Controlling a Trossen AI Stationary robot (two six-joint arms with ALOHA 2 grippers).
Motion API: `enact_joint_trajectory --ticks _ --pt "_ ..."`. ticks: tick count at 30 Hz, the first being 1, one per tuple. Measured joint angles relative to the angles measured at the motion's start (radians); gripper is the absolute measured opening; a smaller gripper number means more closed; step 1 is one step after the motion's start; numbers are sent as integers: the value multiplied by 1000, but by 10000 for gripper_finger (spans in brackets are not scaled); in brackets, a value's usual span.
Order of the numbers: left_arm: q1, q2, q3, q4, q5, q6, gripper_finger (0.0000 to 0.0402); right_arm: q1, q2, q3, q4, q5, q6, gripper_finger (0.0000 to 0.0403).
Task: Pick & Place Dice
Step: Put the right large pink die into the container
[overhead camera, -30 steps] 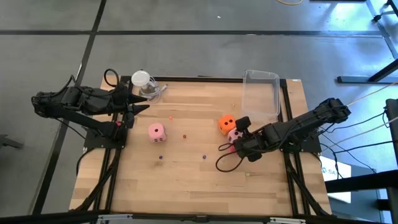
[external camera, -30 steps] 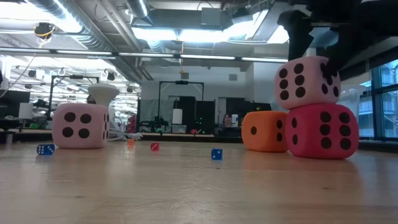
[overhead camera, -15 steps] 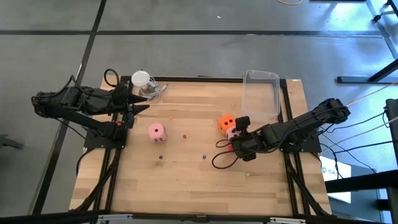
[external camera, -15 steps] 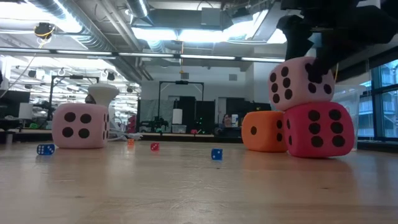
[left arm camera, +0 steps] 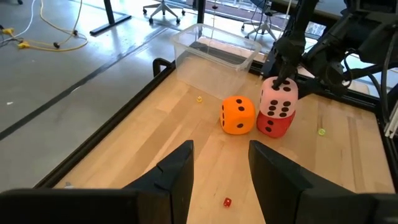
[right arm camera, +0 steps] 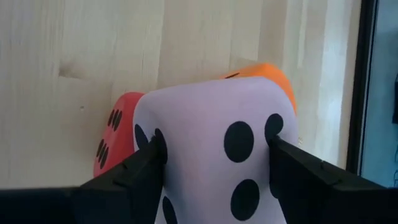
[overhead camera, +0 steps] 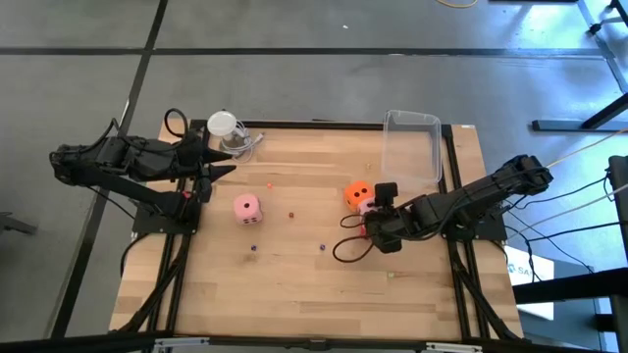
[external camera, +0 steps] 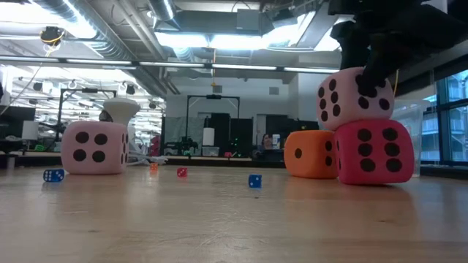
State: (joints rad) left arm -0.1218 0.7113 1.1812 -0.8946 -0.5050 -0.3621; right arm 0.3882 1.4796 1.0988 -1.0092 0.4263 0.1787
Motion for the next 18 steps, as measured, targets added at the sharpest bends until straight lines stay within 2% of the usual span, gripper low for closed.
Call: enact_joint_trajectory --ticks 5,10,14,18 --pt "0 0 0 0 0 -1 145 0 -7 18 -29 4 44 242" --pt "0 0 0 0 1 -2 145 0 -18 71 -96 -36 88 237" --pt "0 0 0 0 -1 15 145 2 -23 107 -144 -67 133 216" --pt "0 0 0 0 -11 16 145 0 -25 146 -195 -19 184 180"
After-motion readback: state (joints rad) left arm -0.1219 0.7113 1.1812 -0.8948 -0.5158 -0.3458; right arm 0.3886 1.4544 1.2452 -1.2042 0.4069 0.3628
